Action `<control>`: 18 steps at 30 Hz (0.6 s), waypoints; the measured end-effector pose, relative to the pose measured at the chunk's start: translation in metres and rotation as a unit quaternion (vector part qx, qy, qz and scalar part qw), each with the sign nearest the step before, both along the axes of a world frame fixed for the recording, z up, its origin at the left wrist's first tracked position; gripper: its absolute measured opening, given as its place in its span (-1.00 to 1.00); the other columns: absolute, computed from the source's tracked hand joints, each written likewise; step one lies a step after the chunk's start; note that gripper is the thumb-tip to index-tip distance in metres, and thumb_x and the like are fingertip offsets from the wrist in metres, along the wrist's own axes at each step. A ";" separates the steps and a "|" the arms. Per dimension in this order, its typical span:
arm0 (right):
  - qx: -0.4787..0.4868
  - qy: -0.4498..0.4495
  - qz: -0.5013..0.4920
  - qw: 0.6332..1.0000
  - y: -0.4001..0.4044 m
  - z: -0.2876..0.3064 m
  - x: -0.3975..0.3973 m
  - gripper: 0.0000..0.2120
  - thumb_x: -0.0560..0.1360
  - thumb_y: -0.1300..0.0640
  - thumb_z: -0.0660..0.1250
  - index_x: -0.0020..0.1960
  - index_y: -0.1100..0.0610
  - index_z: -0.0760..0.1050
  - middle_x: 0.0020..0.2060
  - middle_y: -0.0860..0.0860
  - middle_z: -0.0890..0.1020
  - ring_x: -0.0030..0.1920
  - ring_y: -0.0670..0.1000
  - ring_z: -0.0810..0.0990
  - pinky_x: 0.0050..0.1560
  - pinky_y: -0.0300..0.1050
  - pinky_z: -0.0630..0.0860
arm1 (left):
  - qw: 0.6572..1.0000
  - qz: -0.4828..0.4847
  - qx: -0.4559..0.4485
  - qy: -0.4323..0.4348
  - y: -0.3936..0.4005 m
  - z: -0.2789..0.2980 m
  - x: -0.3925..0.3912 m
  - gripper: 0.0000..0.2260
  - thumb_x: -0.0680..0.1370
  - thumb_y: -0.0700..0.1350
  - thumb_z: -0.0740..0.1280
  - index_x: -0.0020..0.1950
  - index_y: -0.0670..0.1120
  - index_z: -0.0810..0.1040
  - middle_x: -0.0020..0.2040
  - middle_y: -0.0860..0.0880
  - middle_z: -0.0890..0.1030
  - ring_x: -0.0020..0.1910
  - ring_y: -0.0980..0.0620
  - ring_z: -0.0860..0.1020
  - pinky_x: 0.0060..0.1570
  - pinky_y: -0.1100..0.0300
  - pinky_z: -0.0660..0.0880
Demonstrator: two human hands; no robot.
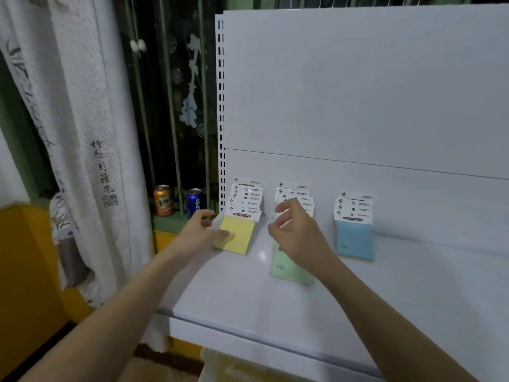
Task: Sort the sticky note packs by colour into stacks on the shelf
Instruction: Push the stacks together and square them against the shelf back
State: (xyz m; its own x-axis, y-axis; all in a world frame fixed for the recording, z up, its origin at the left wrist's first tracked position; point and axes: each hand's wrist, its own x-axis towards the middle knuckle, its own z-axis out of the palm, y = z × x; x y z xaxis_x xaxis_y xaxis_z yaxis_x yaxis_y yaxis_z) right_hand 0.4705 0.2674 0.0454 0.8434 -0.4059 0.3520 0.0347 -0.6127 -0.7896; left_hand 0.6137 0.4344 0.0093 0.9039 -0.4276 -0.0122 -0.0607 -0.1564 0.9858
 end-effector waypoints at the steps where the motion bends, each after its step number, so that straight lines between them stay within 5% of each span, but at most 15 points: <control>1: 0.010 0.022 0.016 1.000 0.005 0.002 0.006 -0.73 0.48 0.14 0.34 0.14 0.04 0.37 -0.15 -0.04 0.58 -0.14 0.06 0.62 -0.07 0.06 0.61 | 1.000 -0.003 0.024 -0.011 0.002 0.002 0.004 -0.36 0.44 -0.25 0.49 0.45 -0.04 0.29 0.29 -0.09 0.39 0.04 0.01 0.48 -0.49 0.41 0.47; 4: -0.044 0.124 0.050 0.990 0.018 0.007 0.022 -0.58 0.49 0.14 0.34 0.30 0.14 0.28 0.04 0.08 0.56 -0.04 0.11 0.58 -0.04 -0.04 0.51 | 0.997 -0.021 0.076 -0.024 0.004 0.005 0.009 -0.24 0.41 -0.28 0.51 0.51 -0.02 0.22 0.34 -0.12 0.38 -0.04 0.10 0.48 -0.48 0.42 0.44; 8: -0.117 0.192 0.039 0.974 0.031 0.004 0.049 -0.45 0.47 0.16 0.39 0.32 0.22 0.17 0.12 0.19 0.47 -0.10 0.13 0.50 -0.37 -0.14 0.36 | 0.985 -0.083 0.145 -0.035 0.007 0.008 0.022 -0.13 0.41 -0.26 0.53 0.57 0.05 0.11 0.41 -0.10 0.34 -0.02 0.12 0.48 -0.24 0.35 0.44; 14: -0.143 0.281 0.004 0.949 0.032 -0.015 0.082 -0.03 0.37 0.17 0.50 0.51 0.03 -0.12 0.29 0.23 0.33 0.11 0.25 0.56 0.03 0.03 0.56 | 0.970 -0.159 0.179 -0.032 0.006 0.006 0.048 -0.02 0.37 -0.31 0.53 0.57 0.15 0.01 0.47 -0.11 0.29 0.29 -0.02 0.39 0.09 0.15 0.48; 18: -0.211 0.301 -0.032 0.929 0.036 -0.023 0.100 -0.13 0.41 0.18 0.46 0.49 0.05 -0.06 0.27 0.19 0.40 0.12 0.18 0.53 0.04 0.02 0.43 | 0.963 -0.195 0.184 -0.039 -0.001 0.001 0.070 0.01 0.36 -0.29 0.54 0.57 0.18 -0.02 0.42 -0.09 0.35 0.30 -0.06 0.41 0.24 -0.03 0.50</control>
